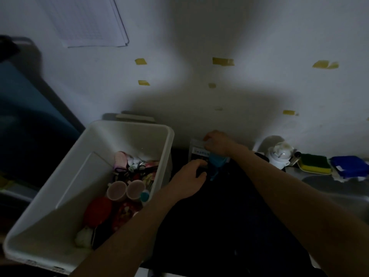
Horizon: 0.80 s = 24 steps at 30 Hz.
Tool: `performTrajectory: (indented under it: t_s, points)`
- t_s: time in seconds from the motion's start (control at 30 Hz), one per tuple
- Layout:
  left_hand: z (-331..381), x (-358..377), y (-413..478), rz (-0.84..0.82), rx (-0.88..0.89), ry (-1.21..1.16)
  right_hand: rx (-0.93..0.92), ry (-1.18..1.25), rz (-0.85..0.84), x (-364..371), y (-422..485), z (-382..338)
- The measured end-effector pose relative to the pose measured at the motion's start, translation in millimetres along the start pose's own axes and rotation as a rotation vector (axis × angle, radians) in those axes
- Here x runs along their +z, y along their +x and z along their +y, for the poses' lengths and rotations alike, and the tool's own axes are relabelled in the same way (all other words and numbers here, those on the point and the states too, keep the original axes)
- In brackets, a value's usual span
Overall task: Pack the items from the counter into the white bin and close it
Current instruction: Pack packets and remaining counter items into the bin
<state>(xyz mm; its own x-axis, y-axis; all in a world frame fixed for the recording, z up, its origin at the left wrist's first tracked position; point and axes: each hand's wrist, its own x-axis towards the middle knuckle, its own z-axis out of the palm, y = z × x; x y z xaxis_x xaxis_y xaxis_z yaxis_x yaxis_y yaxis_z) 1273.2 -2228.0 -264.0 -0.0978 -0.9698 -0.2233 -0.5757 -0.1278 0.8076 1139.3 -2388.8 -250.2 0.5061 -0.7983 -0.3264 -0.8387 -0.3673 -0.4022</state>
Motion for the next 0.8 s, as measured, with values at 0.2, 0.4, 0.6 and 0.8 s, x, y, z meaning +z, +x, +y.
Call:
performTrajectory:
  t_s: [0.2, 0.4, 0.6, 0.8]
  points:
    - [-12, -1, 10, 0.066, -0.036, 0.012, 0.042, -0.076, -0.143, 5, 31, 4]
    - [-33, 1, 18, 0.074, -0.073, 0.026, 0.082, -0.023, -0.206, 18, 48, 20]
    - [-35, -3, 25, 0.073, -0.093, 0.042, 0.064, 0.020, -0.160, 18, 51, 22]
    - [-27, -11, 26, 0.084, -0.056, 0.078, -0.044, 0.127, -0.015, 6, 45, 20]
